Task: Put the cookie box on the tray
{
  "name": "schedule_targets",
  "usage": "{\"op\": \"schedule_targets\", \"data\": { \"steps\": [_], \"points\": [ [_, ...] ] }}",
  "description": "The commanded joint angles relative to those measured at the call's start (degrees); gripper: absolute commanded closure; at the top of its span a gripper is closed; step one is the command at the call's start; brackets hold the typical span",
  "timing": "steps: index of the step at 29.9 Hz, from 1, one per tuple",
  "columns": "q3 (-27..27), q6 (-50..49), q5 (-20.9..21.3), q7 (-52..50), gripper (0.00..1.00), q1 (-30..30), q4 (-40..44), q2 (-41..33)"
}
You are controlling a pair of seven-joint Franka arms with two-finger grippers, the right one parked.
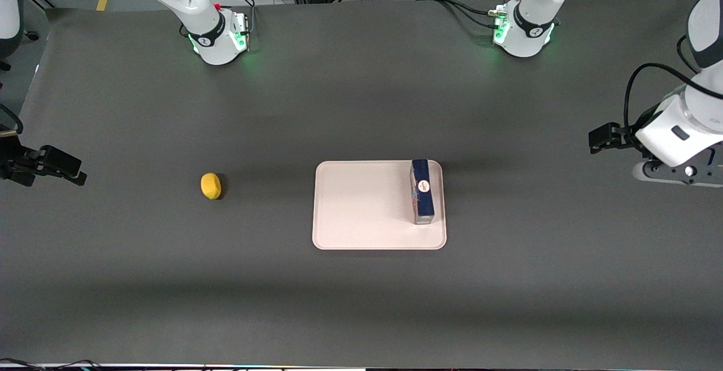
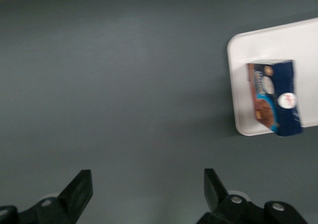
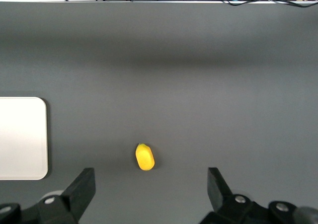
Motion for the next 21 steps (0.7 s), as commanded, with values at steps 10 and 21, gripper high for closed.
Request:
{"op": "schedule_targets", "data": {
  "steps": [10, 21],
  "points": [
    [1.0, 1.5, -1.4, 1.3, 0.00, -0.1, -3.9, -3.7],
    [1.1, 0.2, -1.4, -3.1, 0.00, 0.7, -3.1, -4.0]
  ]
}}
